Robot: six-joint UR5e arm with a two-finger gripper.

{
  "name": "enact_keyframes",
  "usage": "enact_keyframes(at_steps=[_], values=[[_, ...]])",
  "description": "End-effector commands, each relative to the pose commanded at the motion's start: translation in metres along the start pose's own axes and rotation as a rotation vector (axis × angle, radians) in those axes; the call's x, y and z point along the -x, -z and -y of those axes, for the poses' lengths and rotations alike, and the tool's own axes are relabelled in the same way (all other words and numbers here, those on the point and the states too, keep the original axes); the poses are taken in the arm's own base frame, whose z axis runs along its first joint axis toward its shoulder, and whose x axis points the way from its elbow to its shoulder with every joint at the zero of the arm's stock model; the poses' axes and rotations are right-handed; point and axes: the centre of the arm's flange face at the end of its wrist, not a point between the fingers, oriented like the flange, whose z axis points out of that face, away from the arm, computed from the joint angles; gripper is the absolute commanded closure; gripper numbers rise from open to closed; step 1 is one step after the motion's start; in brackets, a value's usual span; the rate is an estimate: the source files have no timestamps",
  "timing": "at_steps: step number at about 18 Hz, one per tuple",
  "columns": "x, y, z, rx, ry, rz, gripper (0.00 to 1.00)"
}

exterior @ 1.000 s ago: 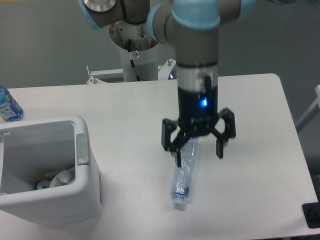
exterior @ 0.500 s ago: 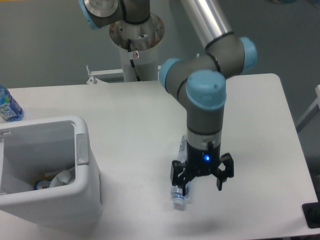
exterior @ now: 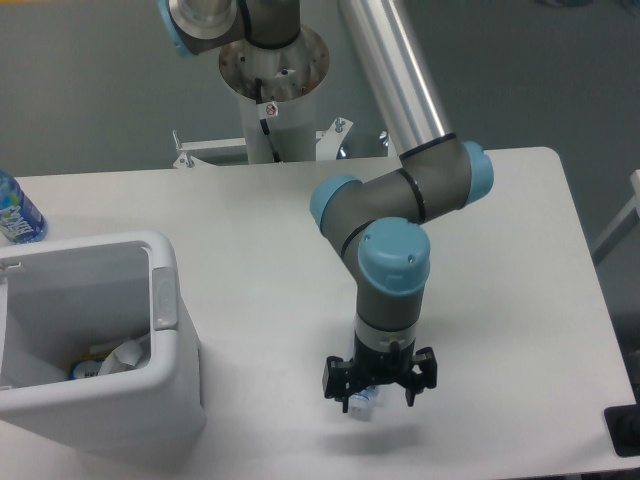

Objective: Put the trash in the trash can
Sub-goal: 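Lower the gripper around the bottle's capped end and close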

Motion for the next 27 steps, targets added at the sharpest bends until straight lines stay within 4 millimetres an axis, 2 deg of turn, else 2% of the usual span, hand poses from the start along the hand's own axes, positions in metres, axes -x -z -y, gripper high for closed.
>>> enact_keyframes(at_steps=[2,6,14,18,24,27], values=[[-0.003,-0.013,-0.008,0.037,-0.069,0.014,0.0],[-0.008,-0.024,-0.013,0.06,-0.11,0.021,0.0],[-0.012,-0.032,-0.01,0.066,-0.114,0.016,0.0],[-0.008,-0.043,-0.008,0.081,-0.115,0.037,0.0],[-0.01,-0.043,-0.007,0.085,-0.12,0.049,0.0],[-0.009,-0.042,-0.006,0.082,-0.119,0.051,0.09]])
